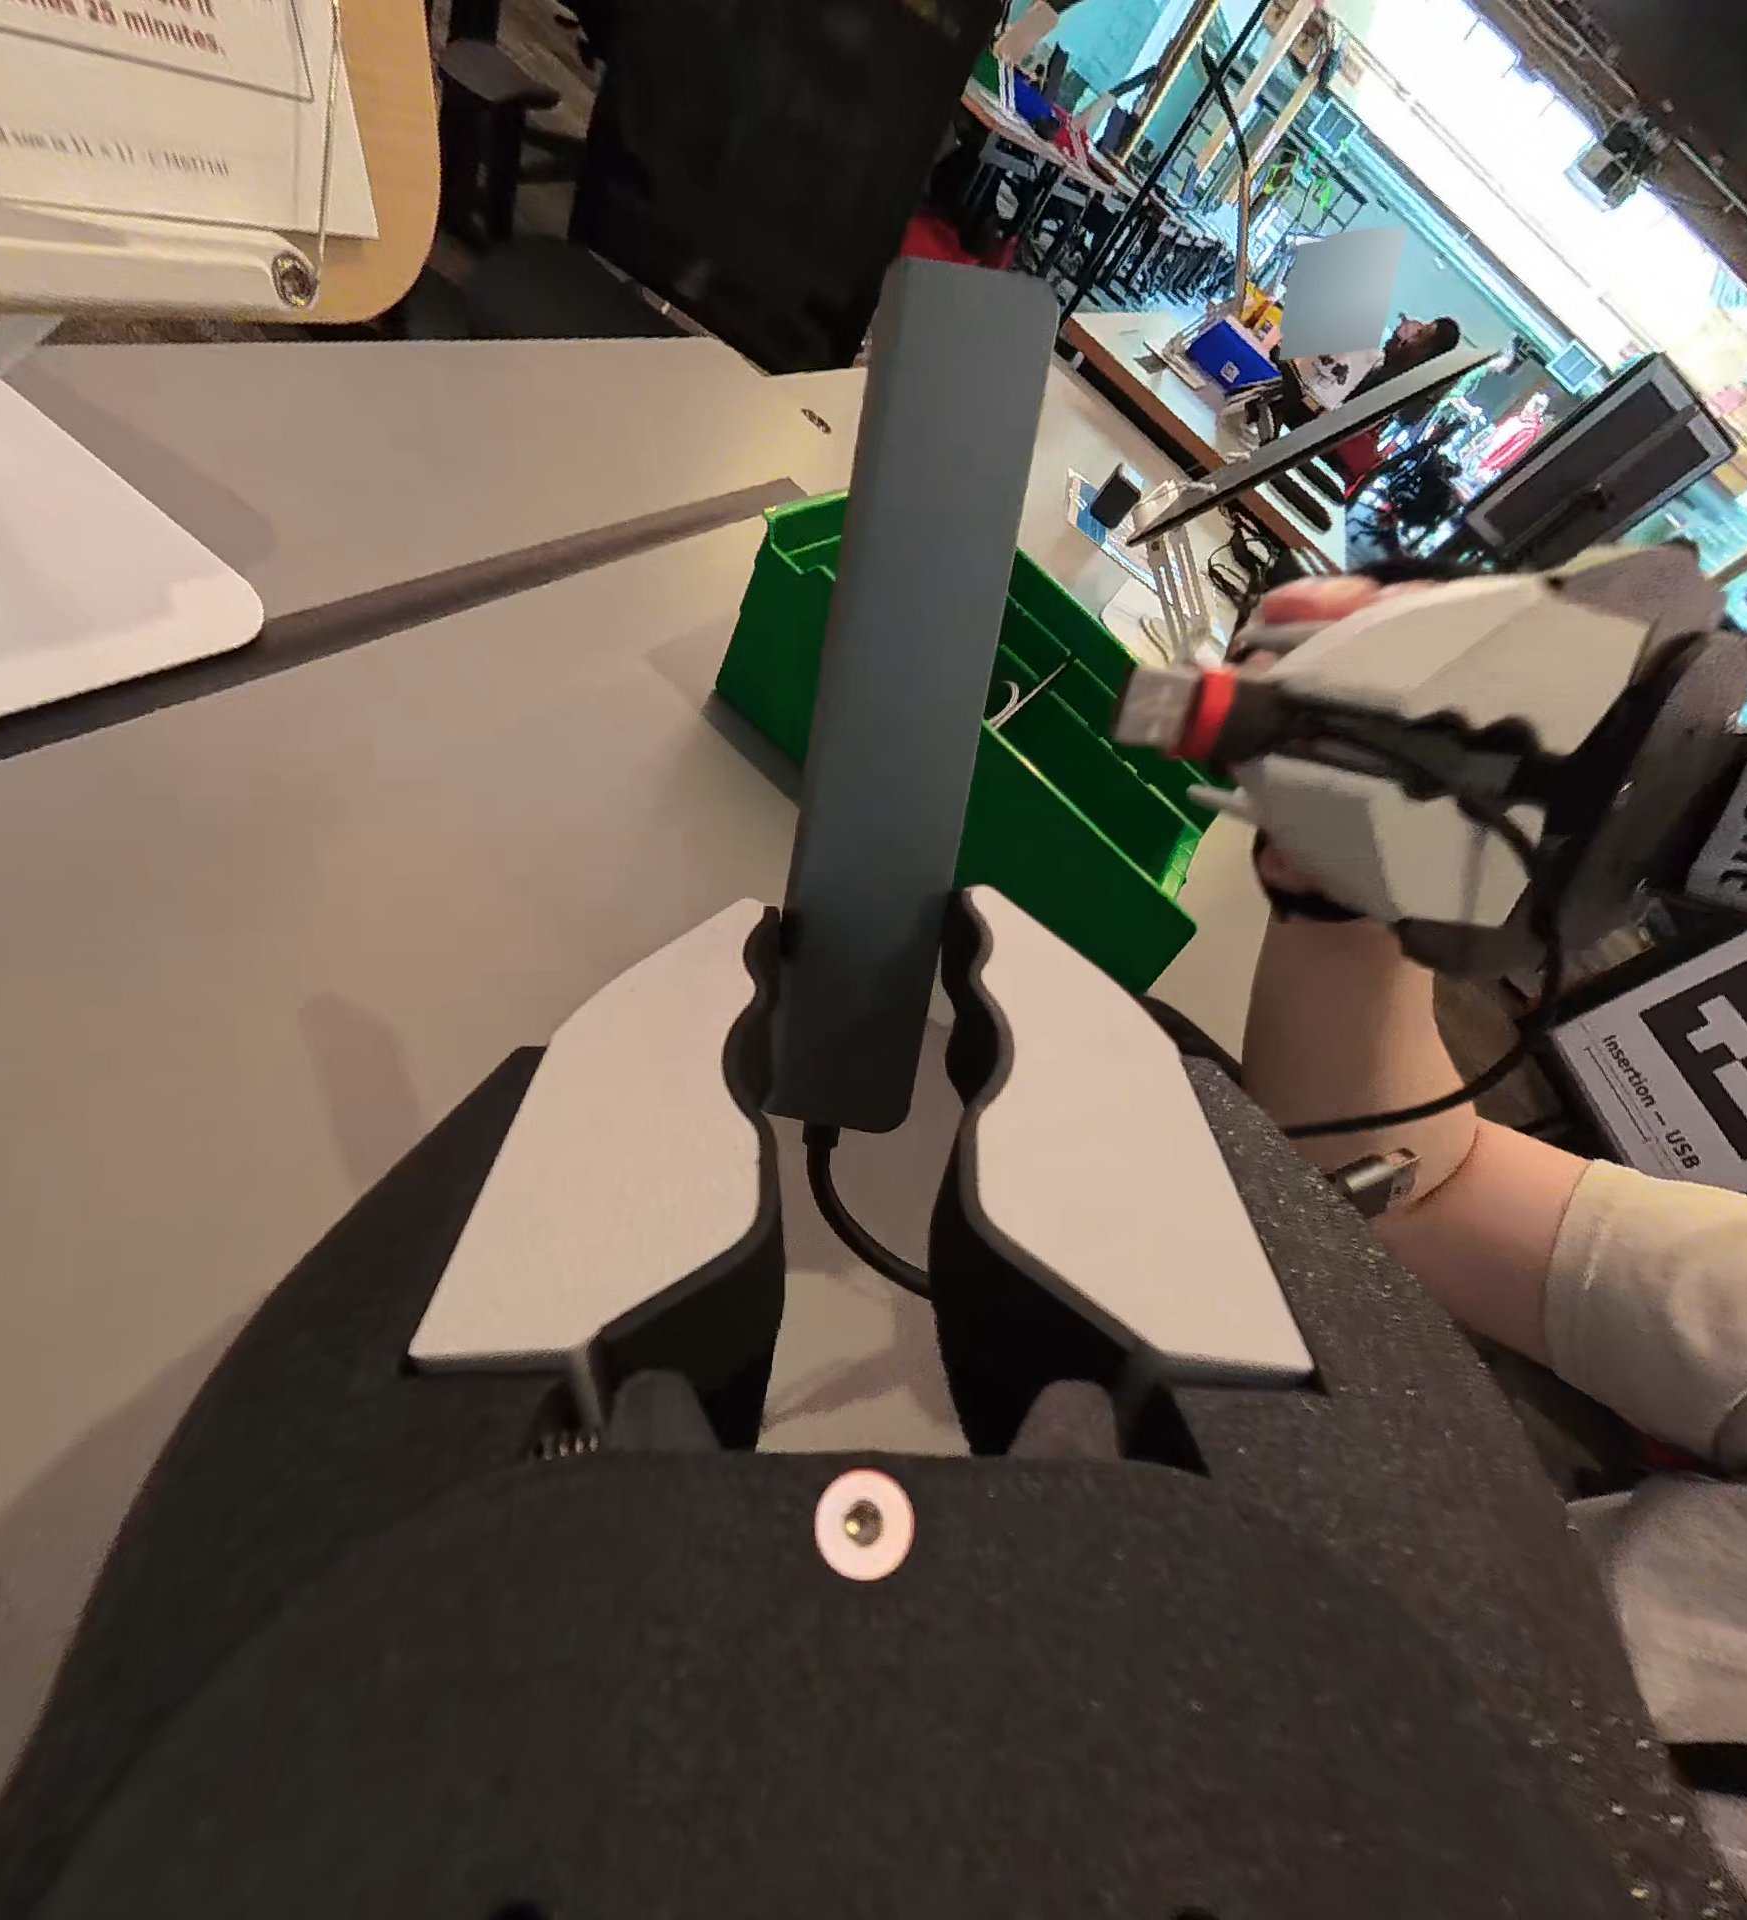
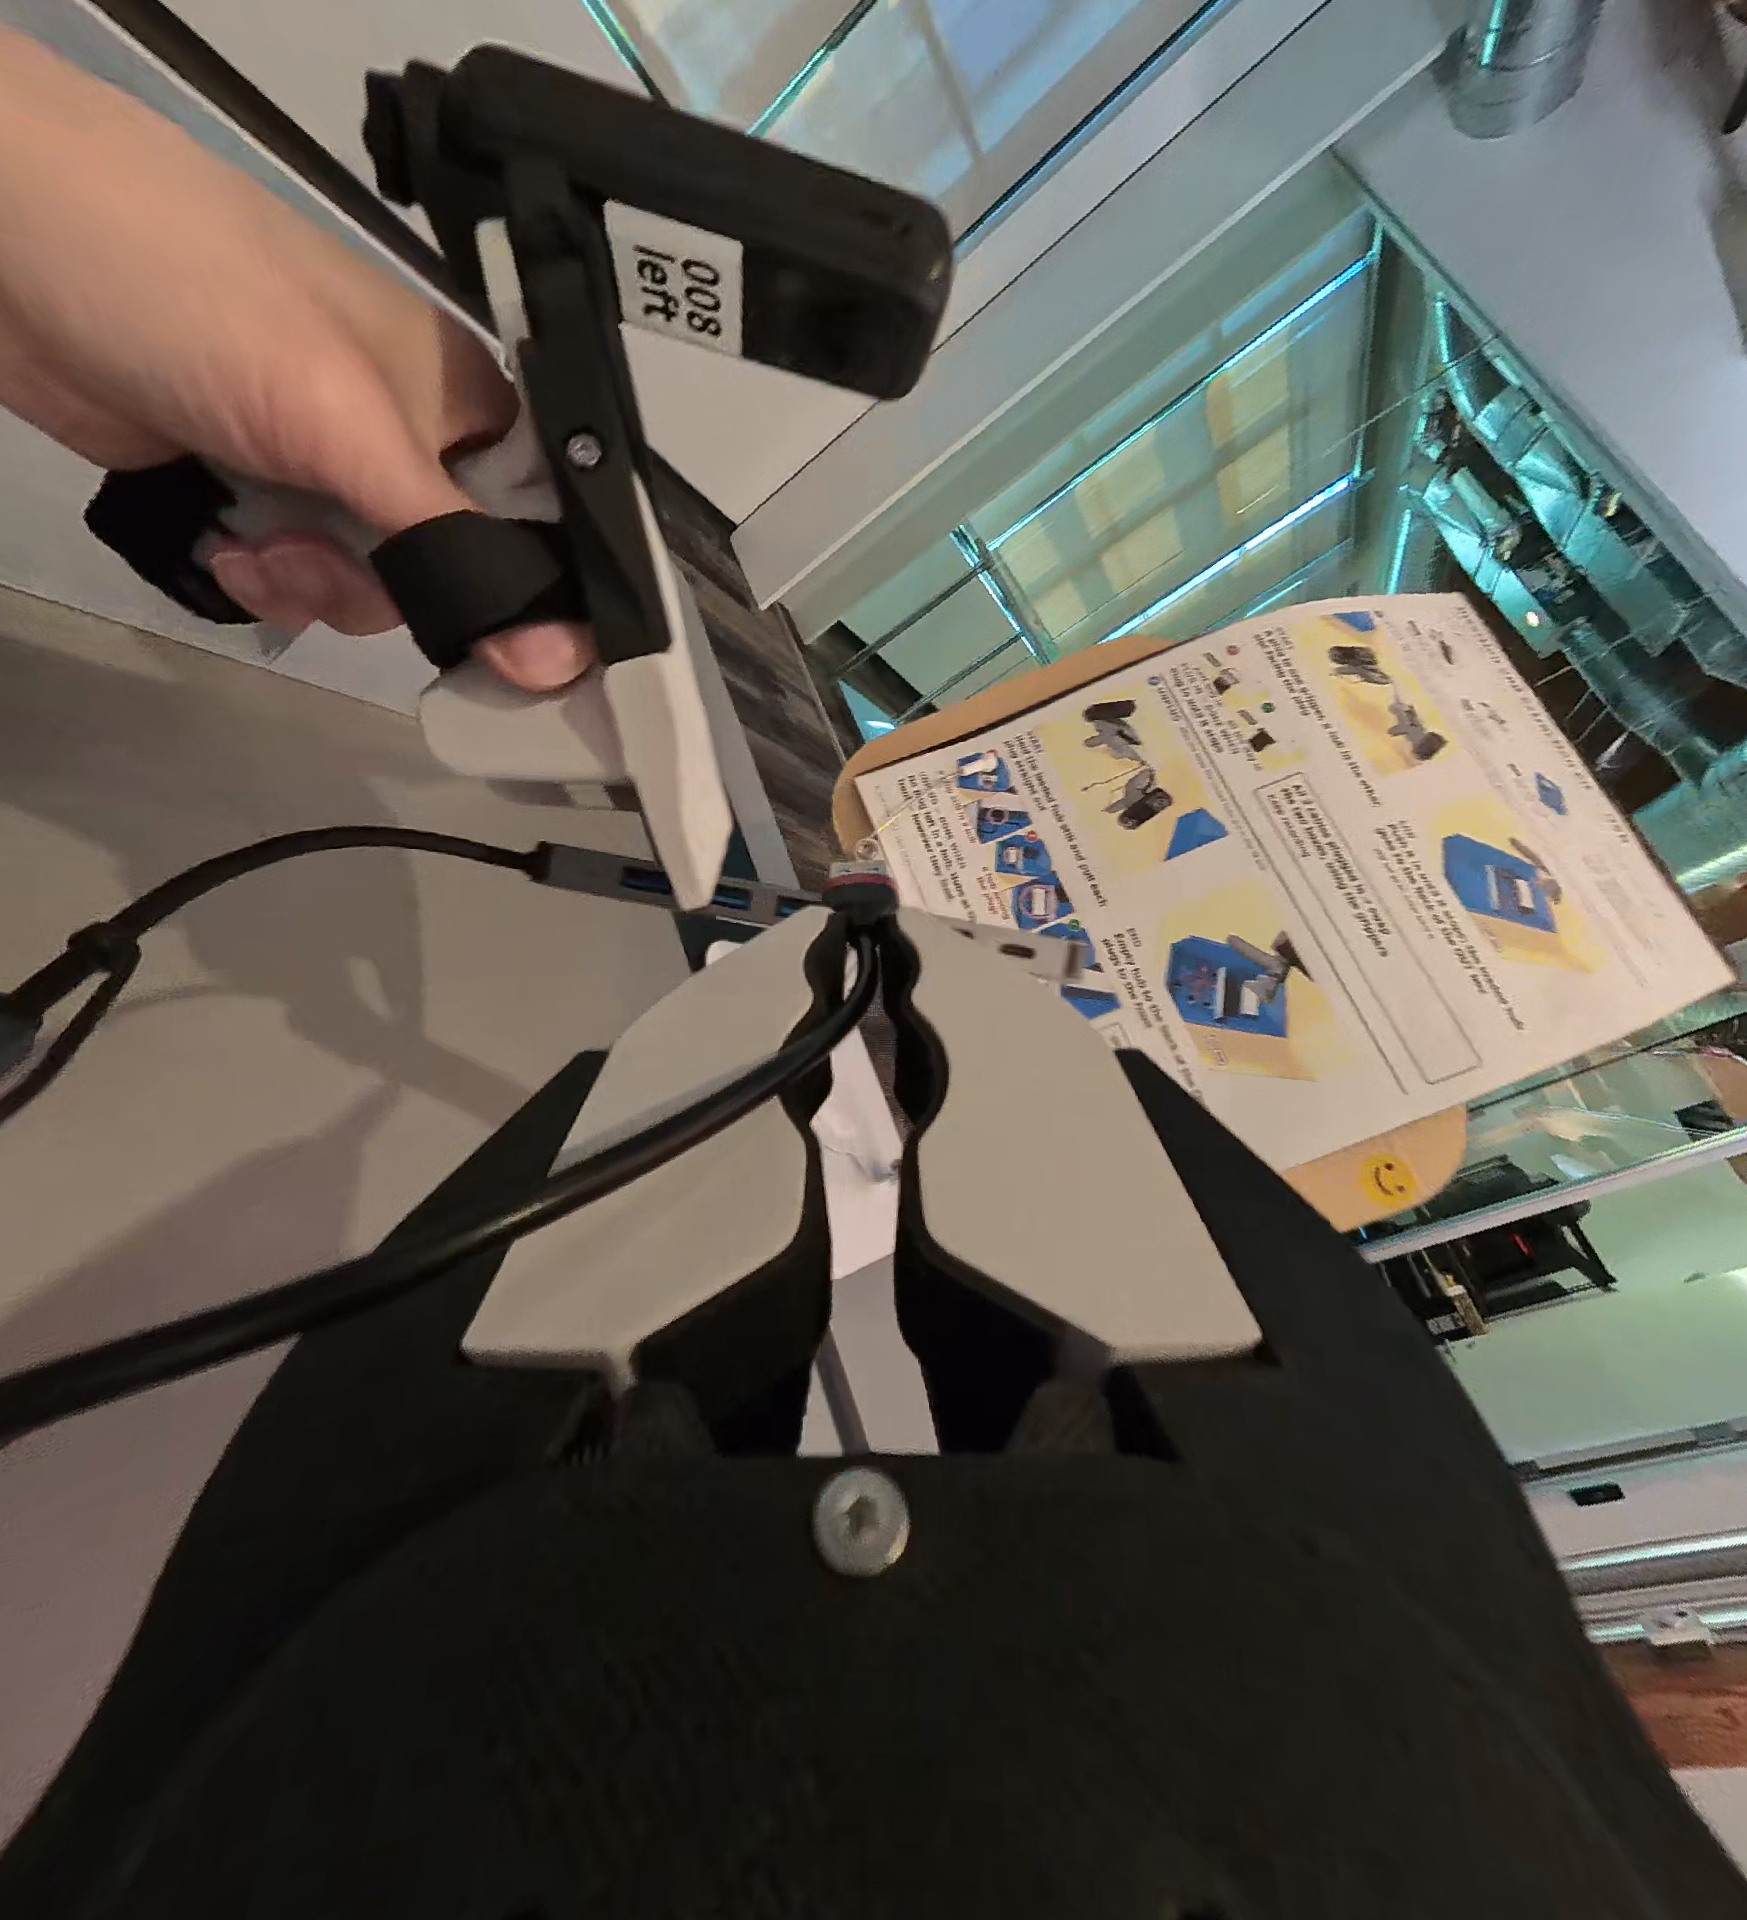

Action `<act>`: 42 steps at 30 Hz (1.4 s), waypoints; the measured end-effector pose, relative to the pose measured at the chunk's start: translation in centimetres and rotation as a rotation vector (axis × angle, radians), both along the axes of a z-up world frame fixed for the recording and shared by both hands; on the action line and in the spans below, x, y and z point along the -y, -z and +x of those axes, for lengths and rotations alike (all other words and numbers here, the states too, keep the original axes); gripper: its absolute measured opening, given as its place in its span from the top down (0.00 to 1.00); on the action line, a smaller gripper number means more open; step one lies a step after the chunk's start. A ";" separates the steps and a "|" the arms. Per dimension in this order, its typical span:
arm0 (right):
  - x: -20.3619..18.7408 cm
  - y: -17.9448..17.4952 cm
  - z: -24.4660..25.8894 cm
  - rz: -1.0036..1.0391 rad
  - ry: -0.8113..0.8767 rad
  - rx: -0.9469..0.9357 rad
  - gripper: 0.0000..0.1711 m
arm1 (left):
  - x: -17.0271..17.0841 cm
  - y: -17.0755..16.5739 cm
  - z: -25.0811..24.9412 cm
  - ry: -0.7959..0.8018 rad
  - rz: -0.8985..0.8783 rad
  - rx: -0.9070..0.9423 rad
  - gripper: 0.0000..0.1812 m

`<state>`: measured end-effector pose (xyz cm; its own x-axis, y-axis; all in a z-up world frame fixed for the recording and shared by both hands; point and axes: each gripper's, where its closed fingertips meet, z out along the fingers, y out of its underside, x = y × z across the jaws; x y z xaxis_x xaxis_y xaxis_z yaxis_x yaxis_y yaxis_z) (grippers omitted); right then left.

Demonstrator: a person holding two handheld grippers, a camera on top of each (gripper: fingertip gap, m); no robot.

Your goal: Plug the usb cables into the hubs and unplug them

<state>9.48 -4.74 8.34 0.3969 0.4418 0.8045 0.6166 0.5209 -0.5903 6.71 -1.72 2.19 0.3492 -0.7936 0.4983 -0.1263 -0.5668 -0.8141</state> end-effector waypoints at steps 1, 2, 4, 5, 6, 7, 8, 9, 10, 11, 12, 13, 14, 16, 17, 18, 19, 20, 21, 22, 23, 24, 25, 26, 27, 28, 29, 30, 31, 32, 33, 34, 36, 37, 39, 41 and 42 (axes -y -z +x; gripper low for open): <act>-0.1 0.3 -0.4 -0.004 0.002 0.003 0.96 | 0.0 -0.1 0.0 -0.006 -0.001 0.004 0.84; -0.2 0.6 -0.7 -0.009 0.008 0.008 0.96 | -0.1 -0.2 -0.1 -0.012 0.000 0.006 0.84; -0.5 1.1 -1.0 -0.017 0.026 0.015 0.96 | -0.3 -0.4 -0.2 -0.026 0.004 0.013 0.84; -0.6 1.1 -1.2 -0.021 0.032 0.011 0.96 | -0.3 -0.4 -0.2 -0.027 0.003 0.015 0.84; -0.7 1.2 -1.2 -0.028 0.041 0.003 0.96 | -0.3 -0.4 -0.2 -0.027 0.001 0.020 0.84; -0.9 1.2 -1.2 -0.033 0.053 -0.008 0.96 | -0.4 -0.5 -0.2 -0.028 -0.002 0.028 0.84; -1.0 1.1 -1.1 -0.036 0.062 -0.019 0.96 | -0.4 -0.5 -0.2 -0.027 -0.006 0.032 0.84; -1.1 1.1 -1.1 -0.045 0.068 -0.027 0.96 | -0.4 -0.5 -0.2 -0.030 -0.005 0.037 0.84; -1.2 1.1 -1.1 -0.053 0.072 -0.036 0.96 | -0.4 -0.6 -0.2 -0.033 -0.006 0.040 0.84; -1.3 1.1 -1.0 -0.059 0.075 -0.043 0.96 | -0.5 -0.6 -0.2 -0.034 -0.006 0.043 0.84; -1.3 1.2 -1.0 -0.063 0.079 -0.044 0.96 | -0.5 -0.7 -0.2 -0.036 -0.005 0.046 0.84; -1.4 1.2 -0.9 -0.064 0.086 -0.041 0.96 | -0.5 -0.7 -0.2 -0.037 -0.004 0.046 0.84; -1.4 1.3 -0.9 -0.064 0.089 -0.038 0.96 | -0.5 -0.7 -0.2 -0.041 -0.001 0.048 0.84; -1.5 1.4 -0.9 -0.073 0.094 -0.042 0.96 | -0.4 -0.8 -0.1 -0.041 0.005 0.044 0.84; -1.6 1.4 -0.9 -0.081 0.099 -0.049 0.96 | -0.5 -0.9 -0.2 -0.054 0.018 0.038 0.84; -1.7 1.5 -0.9 -0.094 0.105 -0.057 0.96 | -0.6 -0.8 -0.2 -0.065 0.032 0.022 0.84; -1.8 1.5 -0.9 -0.111 0.113 -0.069 0.96 | -0.7 -0.8 -0.2 -0.079 0.054 0.005 0.84; -1.9 1.5 -0.9 -0.126 0.122 -0.085 0.96 | -0.8 -0.8 -0.3 -0.098 0.076 -0.006 0.84; -2.0 1.5 -0.9 -0.142 0.131 -0.107 0.96 | -0.9 -0.9 -0.3 -0.115 0.097 -0.017 0.84; -2.0 1.4 -0.9 -0.155 0.137 -0.130 0.96 | -1.0 -0.9 -0.3 -0.132 0.119 -0.032 0.84; -2.0 1.3 -0.9 -0.159 0.143 -0.146 0.96 | -1.1 -1.0 -0.4 -0.149 0.144 -0.048 0.84; -2.1 1.3 -0.9 -0.159 0.153 -0.152 0.96 | -1.2 -1.2 -0.4 -0.169 0.170 -0.063 0.84; -2.1 1.3 -0.9 -0.153 0.164 -0.153 0.96 | -1.2 -1.3 -0.5 -0.183 0.190 -0.076 0.84; -2.0 1.2 -1.0 -0.141 0.165 -0.155 0.96 | -1.2 -1.4 -0.6 -0.192 0.202 -0.081 0.84; -1.9 1.0 -1.0 -0.128 0.158 -0.154 0.96 | -1.2 -1.5 -0.6 -0.189 0.202 -0.082 0.84; -1.9 1.0 -1.0 -0.120 0.153 -0.151 0.96 | -1.1 -1.6 -0.6 -0.182 0.197 -0.074 0.84; -1.8 0.9 -1.0 -0.120 0.148 -0.152 0.96 | -1.0 -1.8 -0.6 -0.174 0.187 -0.062 0.84; -1.7 0.7 -0.9 -0.119 0.140 -0.161 0.96 | -0.8 -2.0 -0.6 -0.165 0.176 -0.041 0.84; -1.7 0.6 -0.9 -0.120 0.135 -0.172 0.96 | -0.6 -2.2 -0.5 -0.148 0.159 -0.022 0.84; -1.6 0.5 -0.8 -0.123 0.130 -0.180 0.96 | -0.5 -2.2 -0.5 -0.146 0.154 -0.018 0.84; -1.6 0.4 -0.8 -0.126 0.131 -0.182 0.96 | -0.5 -2.3 -0.5 -0.150 0.166 -0.024 0.84; -1.6 0.5 -0.8 -0.129 0.139 -0.183 0.96 | -0.5 -2.3 -0.5 -0.160 0.185 -0.043 0.84; -1.6 0.4 -0.9 -0.122 0.152 -0.194 0.96 | -0.6 -2.3 -0.5 -0.187 0.231 -0.081 0.84; -1.7 0.4 -0.9 -0.116 0.160 -0.203 0.96 | -0.6 -2.4 -0.5 -0.197 0.252 -0.093 0.84; -1.6 0.3 -1.1 -0.105 0.164 -0.216 0.96 | -0.5 -2.6 -0.5 -0.210 0.284 -0.108 0.84; -1.5 0.0 -1.1 -0.099 0.156 -0.230 0.96 | -0.3 -2.8 -0.4 -0.206 0.294 -0.104 0.84; -1.4 -0.1 -1.0 -0.097 0.152 -0.235 0.96 | -0.2 -3.0 -0.3 -0.200 0.296 -0.094 0.84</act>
<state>8.47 -3.36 8.45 0.6346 0.4335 0.6398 0.5237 0.3676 -0.7685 6.41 -1.54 5.14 0.5450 -0.8102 0.2155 -0.1186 -0.3290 -0.9369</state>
